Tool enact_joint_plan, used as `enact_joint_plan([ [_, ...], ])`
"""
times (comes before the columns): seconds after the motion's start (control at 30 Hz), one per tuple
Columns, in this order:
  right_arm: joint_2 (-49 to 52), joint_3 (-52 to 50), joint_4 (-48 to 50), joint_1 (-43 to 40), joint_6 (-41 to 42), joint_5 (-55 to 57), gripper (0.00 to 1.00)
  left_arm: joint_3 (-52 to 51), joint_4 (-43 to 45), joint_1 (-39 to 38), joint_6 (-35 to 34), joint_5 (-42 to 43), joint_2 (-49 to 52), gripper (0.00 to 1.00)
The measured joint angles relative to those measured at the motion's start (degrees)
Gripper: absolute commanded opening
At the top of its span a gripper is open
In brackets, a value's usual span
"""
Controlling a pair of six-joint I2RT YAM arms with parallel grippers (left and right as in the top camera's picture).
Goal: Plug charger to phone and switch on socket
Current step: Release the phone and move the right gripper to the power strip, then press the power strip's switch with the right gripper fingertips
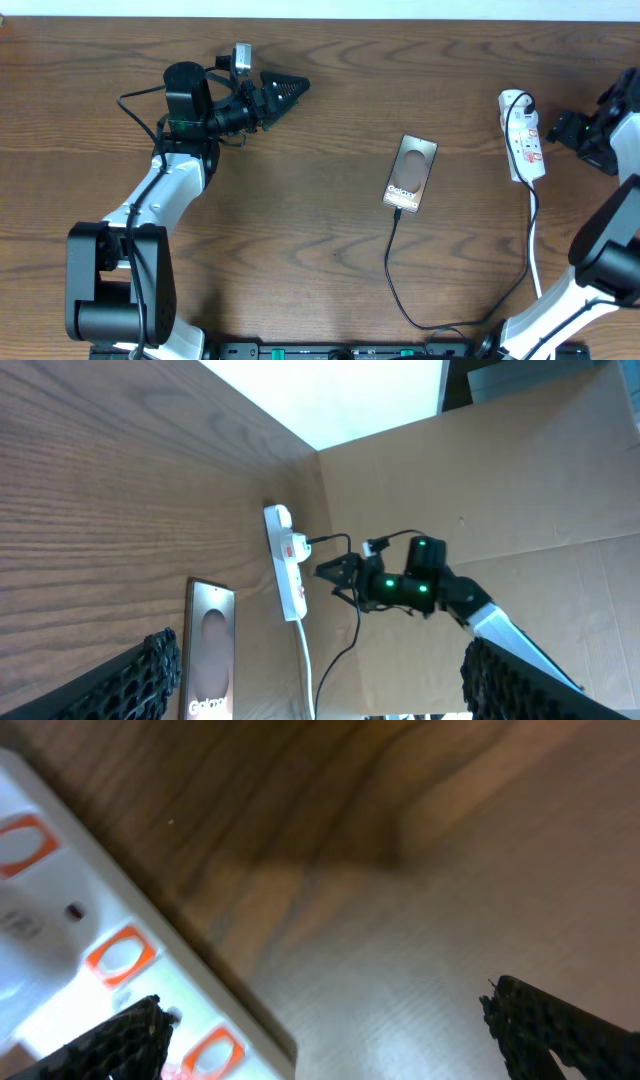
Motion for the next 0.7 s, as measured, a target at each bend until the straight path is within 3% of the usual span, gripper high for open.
enact_joint_plan([
  [0.3, 4.76, 0.00, 6.97, 0.00, -0.04, -4.26, 0.99, 0.00, 0.02, 0.00, 0.00, 0.00, 0.00, 0.91],
  [0.7, 5.31, 0.00, 7.98, -0.17, -0.15, -10.12, 0.99, 0.00, 0.02, 0.00, 0.00, 0.00, 0.00, 0.91],
])
